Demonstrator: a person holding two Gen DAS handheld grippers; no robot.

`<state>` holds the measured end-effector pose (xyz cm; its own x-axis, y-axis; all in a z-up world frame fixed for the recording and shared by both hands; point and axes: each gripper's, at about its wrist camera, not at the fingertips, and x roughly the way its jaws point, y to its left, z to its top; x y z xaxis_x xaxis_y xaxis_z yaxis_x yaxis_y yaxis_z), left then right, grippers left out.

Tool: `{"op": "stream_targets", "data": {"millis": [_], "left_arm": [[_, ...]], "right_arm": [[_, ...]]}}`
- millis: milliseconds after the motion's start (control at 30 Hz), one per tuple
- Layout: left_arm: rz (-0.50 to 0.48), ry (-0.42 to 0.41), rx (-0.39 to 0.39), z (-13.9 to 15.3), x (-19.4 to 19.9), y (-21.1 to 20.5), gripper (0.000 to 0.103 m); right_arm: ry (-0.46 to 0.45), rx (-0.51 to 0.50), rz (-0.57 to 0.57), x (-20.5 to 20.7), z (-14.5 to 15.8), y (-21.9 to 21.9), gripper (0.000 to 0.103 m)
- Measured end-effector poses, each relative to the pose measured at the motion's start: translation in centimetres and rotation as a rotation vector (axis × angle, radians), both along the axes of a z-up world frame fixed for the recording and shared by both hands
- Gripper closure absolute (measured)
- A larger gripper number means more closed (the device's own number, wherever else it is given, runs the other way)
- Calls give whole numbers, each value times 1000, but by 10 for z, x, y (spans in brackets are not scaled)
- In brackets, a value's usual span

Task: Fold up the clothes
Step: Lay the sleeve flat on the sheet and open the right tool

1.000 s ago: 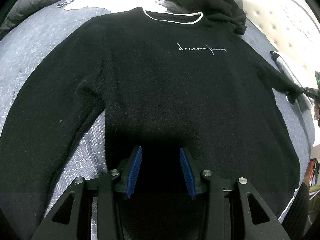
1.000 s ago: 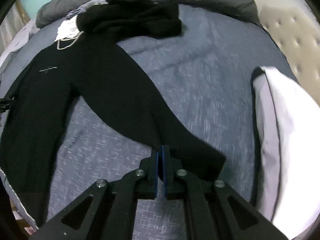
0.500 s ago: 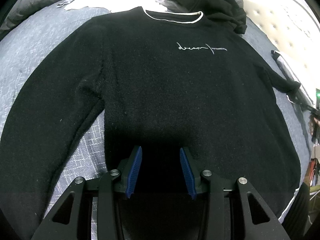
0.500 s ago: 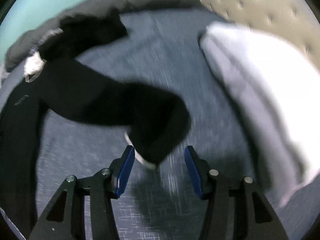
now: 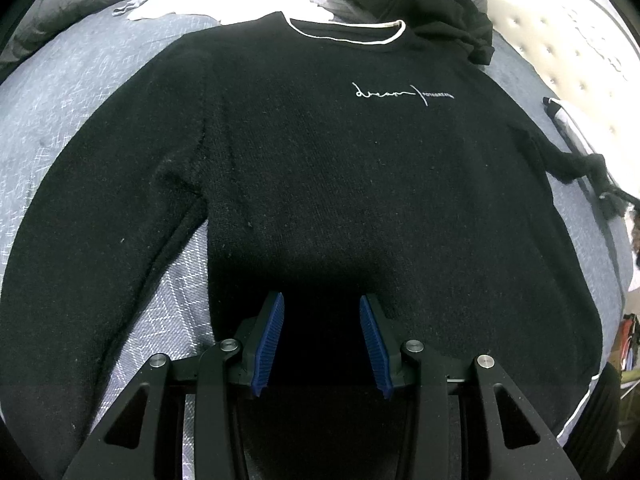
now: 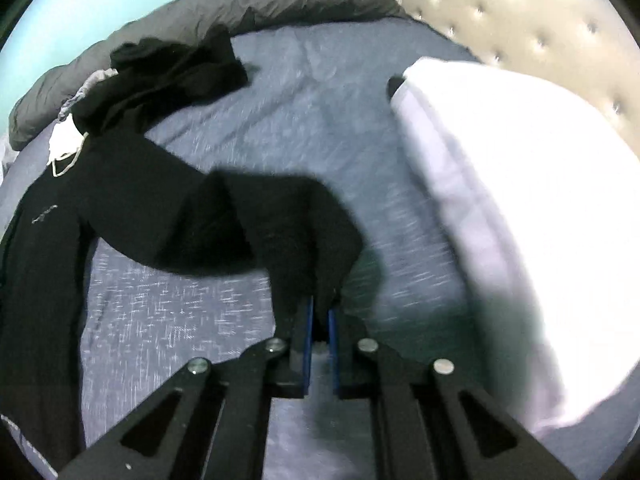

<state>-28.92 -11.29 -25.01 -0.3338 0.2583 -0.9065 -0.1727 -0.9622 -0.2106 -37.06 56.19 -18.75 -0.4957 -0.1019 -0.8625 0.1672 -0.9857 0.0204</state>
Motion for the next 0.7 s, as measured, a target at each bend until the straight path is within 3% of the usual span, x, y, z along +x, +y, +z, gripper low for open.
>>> {"op": "stream_targets", "data": {"millis": [233,500,600,700], "left_arm": [[2,-2,-1,-1,-1,3,60],[-2,-6,-9,0,-3,5,60],[-4,-5,-6,2,-4,4,60],[-5,1,-3,3,-4,2,60]], "right_arm": [[-116,75,59,3,40,35,97],[-170,250,17,-8,33,25,97],[-210,253,-32,-11,28,29,97],[-188,266,-36,-6,31,26,97]]}}
